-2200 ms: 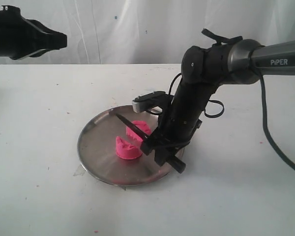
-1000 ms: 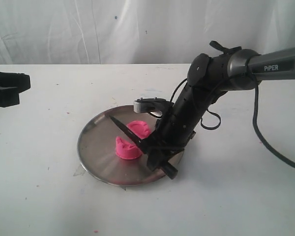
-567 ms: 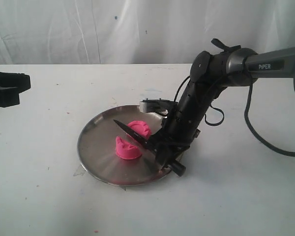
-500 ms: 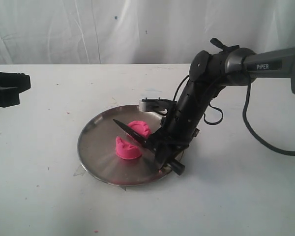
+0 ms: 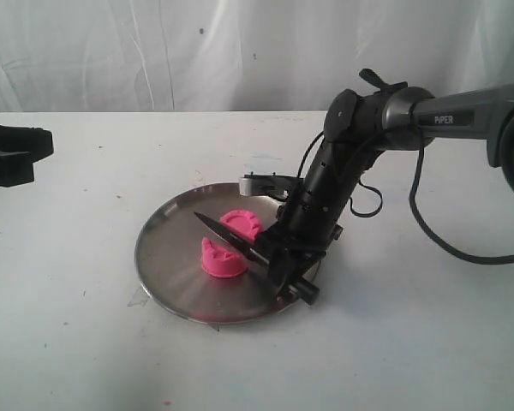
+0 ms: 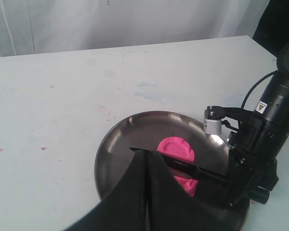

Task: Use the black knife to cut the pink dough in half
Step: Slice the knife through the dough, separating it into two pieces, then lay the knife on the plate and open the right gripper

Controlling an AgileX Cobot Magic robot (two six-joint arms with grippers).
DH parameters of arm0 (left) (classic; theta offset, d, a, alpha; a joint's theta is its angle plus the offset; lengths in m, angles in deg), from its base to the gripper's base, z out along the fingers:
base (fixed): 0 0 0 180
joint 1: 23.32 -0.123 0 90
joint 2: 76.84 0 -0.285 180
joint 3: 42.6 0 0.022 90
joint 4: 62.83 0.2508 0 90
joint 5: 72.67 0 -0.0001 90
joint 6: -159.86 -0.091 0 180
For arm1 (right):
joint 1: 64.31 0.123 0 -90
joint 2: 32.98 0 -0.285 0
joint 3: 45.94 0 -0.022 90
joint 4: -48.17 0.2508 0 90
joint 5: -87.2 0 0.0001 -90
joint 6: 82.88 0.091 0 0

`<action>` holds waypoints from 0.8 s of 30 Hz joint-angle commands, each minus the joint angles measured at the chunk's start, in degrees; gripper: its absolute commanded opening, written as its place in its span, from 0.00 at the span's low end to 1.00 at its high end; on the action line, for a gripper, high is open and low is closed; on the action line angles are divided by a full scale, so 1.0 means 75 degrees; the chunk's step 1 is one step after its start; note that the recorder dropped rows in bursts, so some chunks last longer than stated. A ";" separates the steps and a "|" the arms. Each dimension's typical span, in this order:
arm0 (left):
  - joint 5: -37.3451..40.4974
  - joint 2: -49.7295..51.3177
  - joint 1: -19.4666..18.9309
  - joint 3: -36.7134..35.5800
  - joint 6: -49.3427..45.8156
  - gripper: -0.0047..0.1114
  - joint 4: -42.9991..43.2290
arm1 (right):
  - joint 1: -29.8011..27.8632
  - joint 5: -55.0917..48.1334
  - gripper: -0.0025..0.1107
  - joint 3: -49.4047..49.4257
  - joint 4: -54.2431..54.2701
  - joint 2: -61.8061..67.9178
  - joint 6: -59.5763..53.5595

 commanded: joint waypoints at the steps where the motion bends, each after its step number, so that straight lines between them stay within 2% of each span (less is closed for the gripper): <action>1: 0.0116 -0.0063 -0.0009 -0.0045 0.0016 0.04 -0.0093 | -0.0038 0.0064 0.02 -0.0094 0.0021 0.0053 0.0068; 4: 0.0116 -0.0063 -0.0009 -0.0045 0.0016 0.04 -0.0093 | -0.0038 0.0064 0.07 -0.0109 0.0084 0.0053 0.0118; 10: 0.0116 -0.0063 -0.0009 -0.0045 0.0016 0.04 -0.0093 | -0.0038 0.0064 0.30 -0.0109 0.0084 0.0053 0.0256; 13: 0.0116 -0.0063 -0.0009 -0.0045 0.0016 0.04 -0.0093 | -0.0038 0.0064 0.38 -0.0109 0.0084 0.0053 0.0256; 18: 0.0116 -0.0063 -0.0009 -0.0045 0.0003 0.04 -0.0092 | -0.0038 0.0064 0.42 -0.0109 0.0084 -0.0049 0.0292; 24: 0.0116 -0.0063 -0.0009 -0.0045 0.0003 0.04 -0.0092 | -0.0038 0.0581 0.43 -0.0109 0.0067 -0.0410 0.0477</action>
